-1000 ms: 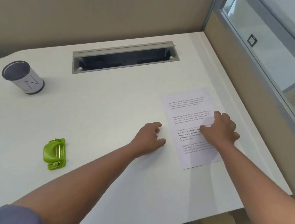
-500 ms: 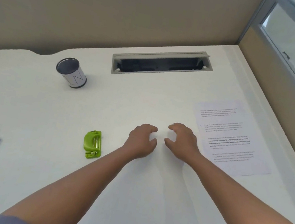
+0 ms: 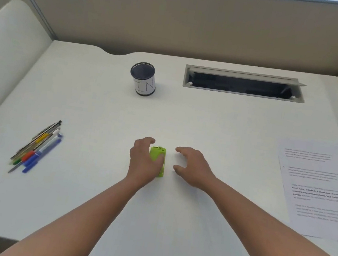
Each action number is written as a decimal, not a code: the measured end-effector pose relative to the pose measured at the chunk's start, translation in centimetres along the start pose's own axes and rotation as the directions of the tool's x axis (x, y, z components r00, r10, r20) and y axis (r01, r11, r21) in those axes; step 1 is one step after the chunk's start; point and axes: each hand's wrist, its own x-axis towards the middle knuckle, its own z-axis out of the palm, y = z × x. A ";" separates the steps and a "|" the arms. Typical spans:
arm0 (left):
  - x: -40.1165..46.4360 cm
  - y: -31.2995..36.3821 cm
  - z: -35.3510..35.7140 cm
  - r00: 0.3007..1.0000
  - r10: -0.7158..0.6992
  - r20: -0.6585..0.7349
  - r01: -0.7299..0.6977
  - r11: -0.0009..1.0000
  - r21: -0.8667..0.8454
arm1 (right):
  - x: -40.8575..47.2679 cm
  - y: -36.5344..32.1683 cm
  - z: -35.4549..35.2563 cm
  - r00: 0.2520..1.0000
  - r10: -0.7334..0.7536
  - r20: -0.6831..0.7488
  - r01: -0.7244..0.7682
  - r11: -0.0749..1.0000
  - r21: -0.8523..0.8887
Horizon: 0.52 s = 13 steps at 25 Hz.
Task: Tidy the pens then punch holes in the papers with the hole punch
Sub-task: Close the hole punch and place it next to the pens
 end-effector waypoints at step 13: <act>0.2 -2.1 -0.5 0.947 -0.304 0.100 0.320 0.901 -0.293 | 1.6 -2.4 1.4 0.994 0.004 0.113 0.023 0.973 -0.231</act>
